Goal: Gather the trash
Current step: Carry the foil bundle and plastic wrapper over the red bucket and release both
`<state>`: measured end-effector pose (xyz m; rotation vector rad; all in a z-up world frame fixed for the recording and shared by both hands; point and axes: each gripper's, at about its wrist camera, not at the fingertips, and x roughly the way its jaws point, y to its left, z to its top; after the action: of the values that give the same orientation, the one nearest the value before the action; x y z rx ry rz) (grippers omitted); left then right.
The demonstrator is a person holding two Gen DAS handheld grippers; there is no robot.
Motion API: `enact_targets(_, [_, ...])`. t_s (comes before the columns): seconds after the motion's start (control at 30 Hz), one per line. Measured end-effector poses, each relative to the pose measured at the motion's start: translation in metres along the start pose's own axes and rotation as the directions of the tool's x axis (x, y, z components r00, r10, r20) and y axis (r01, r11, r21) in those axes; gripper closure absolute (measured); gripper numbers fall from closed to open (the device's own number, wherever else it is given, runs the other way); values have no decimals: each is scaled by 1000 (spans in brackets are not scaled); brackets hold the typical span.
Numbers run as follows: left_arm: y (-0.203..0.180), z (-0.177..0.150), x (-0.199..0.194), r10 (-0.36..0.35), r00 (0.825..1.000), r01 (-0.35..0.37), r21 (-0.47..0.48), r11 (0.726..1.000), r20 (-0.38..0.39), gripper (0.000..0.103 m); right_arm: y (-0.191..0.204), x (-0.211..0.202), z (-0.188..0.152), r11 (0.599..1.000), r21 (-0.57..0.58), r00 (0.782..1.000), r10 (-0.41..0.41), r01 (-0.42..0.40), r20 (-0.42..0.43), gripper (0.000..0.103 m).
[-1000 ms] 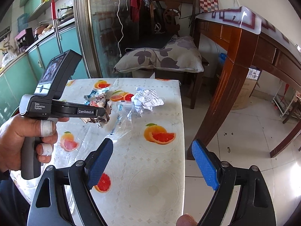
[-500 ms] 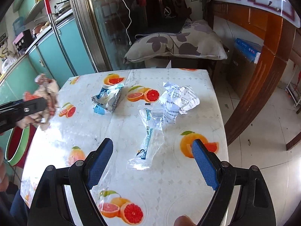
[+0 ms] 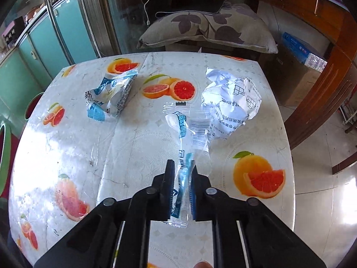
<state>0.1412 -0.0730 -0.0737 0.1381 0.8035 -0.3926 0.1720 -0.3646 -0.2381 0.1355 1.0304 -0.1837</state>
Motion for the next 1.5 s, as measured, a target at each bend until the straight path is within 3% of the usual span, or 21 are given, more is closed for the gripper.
enact_targets(0.3, [9, -5, -28, 17, 998, -15, -31, 999, 58, 65, 20, -64, -4, 998, -60, 996, 38, -33, 86, 101])
enact_targets(0.63, [54, -14, -55, 64, 994, -56, -85, 995, 89, 65, 81, -144, -4, 984, -160, 976, 113, -83, 186, 101])
enact_targets(1.0, [180, -34, -54, 234, 972, -226, -189, 956, 23, 64, 194, -173, 1, 943, -285, 952, 232, -169, 202, 101])
enact_targets(1.17, [234, -55, -46, 240, 970, -241, -264, 934, -37, 64, 262, -169, 5, 908, -354, 938, 299, -223, 176, 101])
enact_targets(1.27, [261, -67, -40, 213, 974, -225, -302, 926, -71, 54, 306, -165, 5, 880, -400, 927, 341, -257, 155, 101])
enact_targets(1.33, [275, -74, -41, 197, 978, -209, -331, 920, -70, 37, 334, -161, 4, 861, -426, 920, 366, -279, 137, 101])
enact_targets(1.37, [283, -77, -42, 188, 980, -199, -349, 916, -66, 19, 347, -159, 4, 851, -438, 917, 378, -290, 128, 101])
enact_targets(1.4, [288, -80, -45, 184, 981, -191, -362, 912, -54, 14, 361, -157, 3, 841, -451, 914, 387, -298, 118, 101])
enact_targets(1.5, [301, -84, -54, 193, 981, -189, -385, 903, -29, 14, 397, -149, 2, 813, -482, 904, 417, -326, 91, 101])
